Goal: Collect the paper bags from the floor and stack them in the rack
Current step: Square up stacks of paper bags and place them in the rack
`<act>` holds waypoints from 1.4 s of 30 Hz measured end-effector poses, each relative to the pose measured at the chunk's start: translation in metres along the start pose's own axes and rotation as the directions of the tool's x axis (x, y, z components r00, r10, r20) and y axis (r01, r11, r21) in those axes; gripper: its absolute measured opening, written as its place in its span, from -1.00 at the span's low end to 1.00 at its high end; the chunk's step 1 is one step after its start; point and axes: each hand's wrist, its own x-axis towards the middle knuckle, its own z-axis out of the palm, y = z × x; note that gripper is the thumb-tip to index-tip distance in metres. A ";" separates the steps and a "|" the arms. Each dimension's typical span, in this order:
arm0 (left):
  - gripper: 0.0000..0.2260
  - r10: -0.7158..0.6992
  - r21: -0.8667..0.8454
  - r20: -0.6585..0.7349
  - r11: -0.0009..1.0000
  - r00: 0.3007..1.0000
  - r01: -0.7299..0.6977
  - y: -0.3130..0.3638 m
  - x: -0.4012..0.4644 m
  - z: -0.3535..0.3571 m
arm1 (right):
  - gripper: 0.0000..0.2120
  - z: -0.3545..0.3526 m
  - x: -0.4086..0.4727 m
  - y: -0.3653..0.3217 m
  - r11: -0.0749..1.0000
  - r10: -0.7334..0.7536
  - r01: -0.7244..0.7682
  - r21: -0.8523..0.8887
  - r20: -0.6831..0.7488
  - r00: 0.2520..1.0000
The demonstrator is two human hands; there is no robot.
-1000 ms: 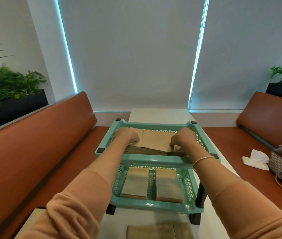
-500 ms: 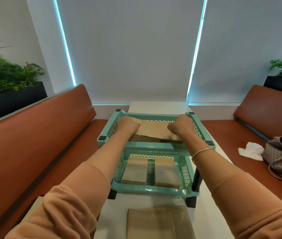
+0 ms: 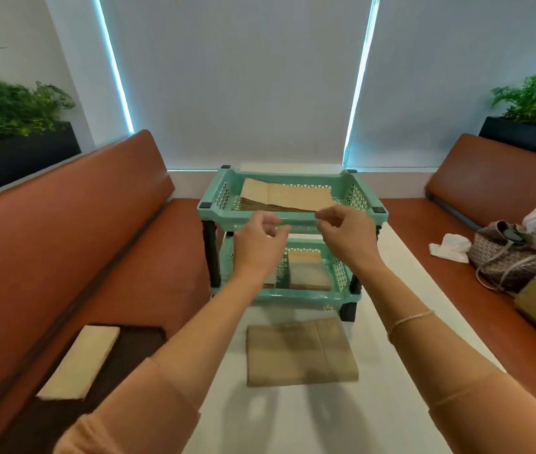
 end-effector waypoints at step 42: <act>-0.54 -0.417 -0.400 0.300 0.761 0.858 0.510 -0.153 -0.107 0.023 | -0.51 0.048 -0.131 0.159 0.706 0.426 -0.543 0.455 0.339 0.839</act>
